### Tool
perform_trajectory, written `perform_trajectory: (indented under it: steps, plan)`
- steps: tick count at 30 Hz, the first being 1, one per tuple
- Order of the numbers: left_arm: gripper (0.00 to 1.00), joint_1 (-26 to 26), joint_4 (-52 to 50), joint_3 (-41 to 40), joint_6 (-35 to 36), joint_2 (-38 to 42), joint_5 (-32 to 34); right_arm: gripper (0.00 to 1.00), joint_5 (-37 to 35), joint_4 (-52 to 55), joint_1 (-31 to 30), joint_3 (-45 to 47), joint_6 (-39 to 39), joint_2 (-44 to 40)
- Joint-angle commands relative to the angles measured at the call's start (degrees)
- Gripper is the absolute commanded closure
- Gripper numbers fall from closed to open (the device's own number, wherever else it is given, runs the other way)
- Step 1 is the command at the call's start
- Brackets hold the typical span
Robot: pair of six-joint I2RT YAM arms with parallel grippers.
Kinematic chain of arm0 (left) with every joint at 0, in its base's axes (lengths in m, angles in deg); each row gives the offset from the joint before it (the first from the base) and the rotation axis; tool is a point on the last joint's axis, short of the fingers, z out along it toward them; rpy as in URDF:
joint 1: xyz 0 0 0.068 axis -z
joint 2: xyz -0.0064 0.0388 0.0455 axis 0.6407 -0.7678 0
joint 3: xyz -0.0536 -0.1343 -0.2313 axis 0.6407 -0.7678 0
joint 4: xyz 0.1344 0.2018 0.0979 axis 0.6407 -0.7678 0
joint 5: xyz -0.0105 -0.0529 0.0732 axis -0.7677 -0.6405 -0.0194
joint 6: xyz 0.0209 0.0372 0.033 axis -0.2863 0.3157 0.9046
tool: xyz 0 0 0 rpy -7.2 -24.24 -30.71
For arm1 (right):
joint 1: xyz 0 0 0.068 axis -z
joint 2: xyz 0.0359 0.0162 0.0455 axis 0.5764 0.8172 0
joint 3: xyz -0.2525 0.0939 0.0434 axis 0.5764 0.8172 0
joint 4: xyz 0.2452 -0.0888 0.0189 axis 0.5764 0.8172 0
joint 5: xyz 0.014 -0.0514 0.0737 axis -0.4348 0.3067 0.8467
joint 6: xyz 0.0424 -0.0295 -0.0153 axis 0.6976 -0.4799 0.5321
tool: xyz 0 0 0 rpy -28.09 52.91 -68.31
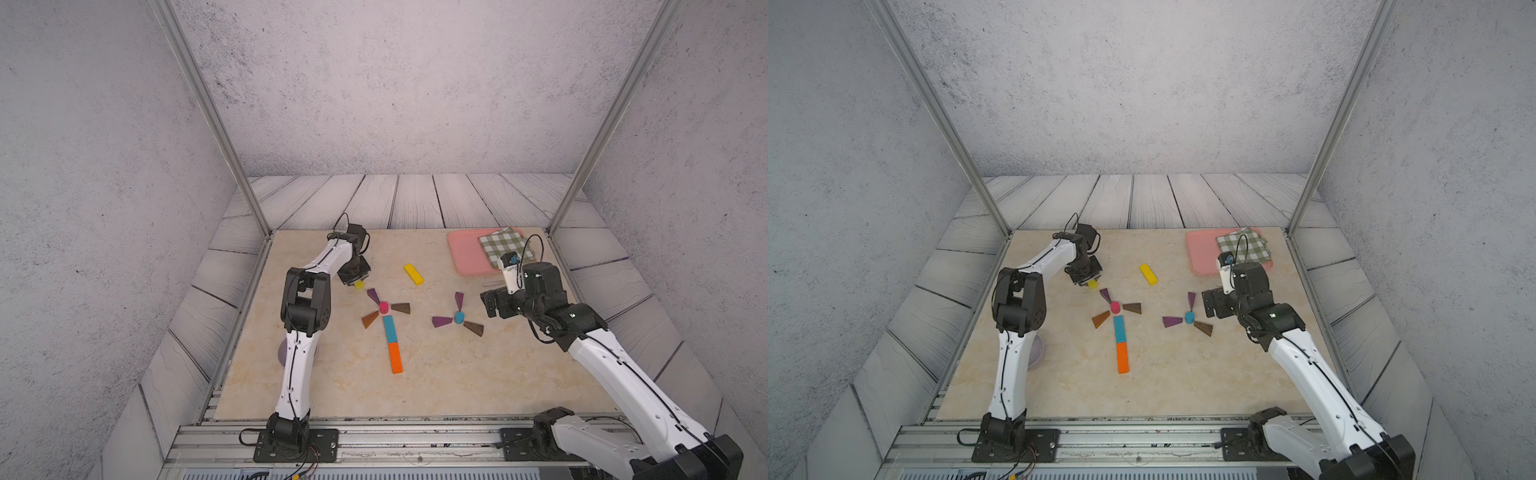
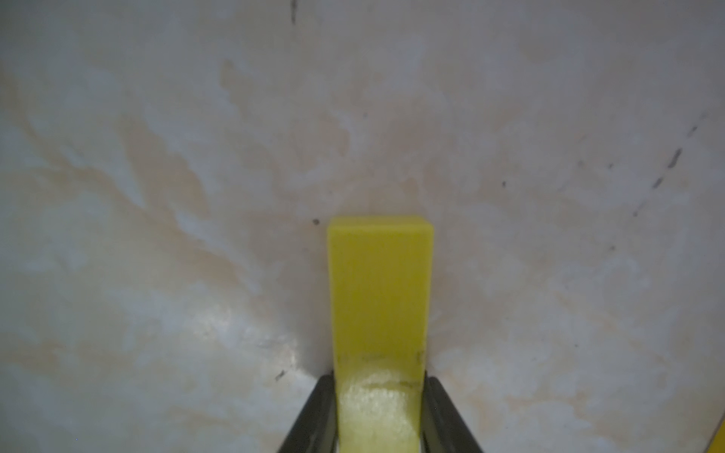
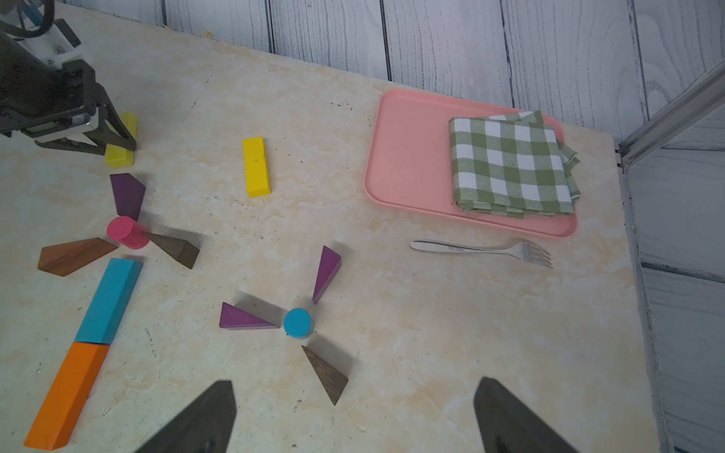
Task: Assemble a small pinwheel with building blocks
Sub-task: Pick up the building block from the center of the board, then assemble the building block at the center of the board.
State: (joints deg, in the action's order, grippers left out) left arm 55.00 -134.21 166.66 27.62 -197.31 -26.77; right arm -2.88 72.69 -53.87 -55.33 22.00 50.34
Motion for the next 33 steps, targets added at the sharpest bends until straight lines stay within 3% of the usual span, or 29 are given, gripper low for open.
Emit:
perform_trajectory:
  steps: [1, 4, 8, 10, 13, 18, 21, 24, 33]
  plan:
    - [0.87, -0.4, -5.0, -2.2, 6.2, 6.4, 2.0, 0.01, -1.7, 1.7, 0.1, -1.2, 1.9, 0.6]
    - [0.96, -0.3, -6.4, -5.1, 9.4, 14.5, 4.6, 0.01, -4.3, 3.5, 0.0, -2.6, 4.0, 1.5]
    - [0.97, 0.6, -8.2, -9.6, 11.7, 27.4, 7.6, 0.01, -6.2, 4.1, 0.0, -2.8, 5.8, 1.6]
    - [0.99, 3.5, -9.6, -11.8, 12.0, 33.6, 9.1, 0.01, -8.1, 3.9, 0.1, -2.8, 7.2, 1.8]
    - [1.0, 12.5, -11.2, -16.0, 9.2, 41.7, 11.8, 0.01, -11.6, 3.8, 0.3, -3.1, 8.4, 2.3]
    - [1.0, 32.6, -7.2, -24.8, -1.1, 48.3, 10.7, 0.01, -18.0, 2.7, 4.2, -3.4, 9.2, 2.9]
    - [1.0, 42.0, -3.1, -29.5, -7.1, 49.1, 11.6, 0.01, -17.0, 2.6, 9.1, -3.9, 10.1, 2.6]
    - [1.0, 48.1, -0.4, -30.9, -10.3, 46.1, 11.6, 0.01, -15.7, 0.8, 13.0, -3.2, 10.5, 1.8]
    - [1.0, 51.2, 3.9, -24.6, -11.1, 28.8, 5.5, 0.01, -10.0, -0.8, 14.8, -2.1, 12.2, 2.4]
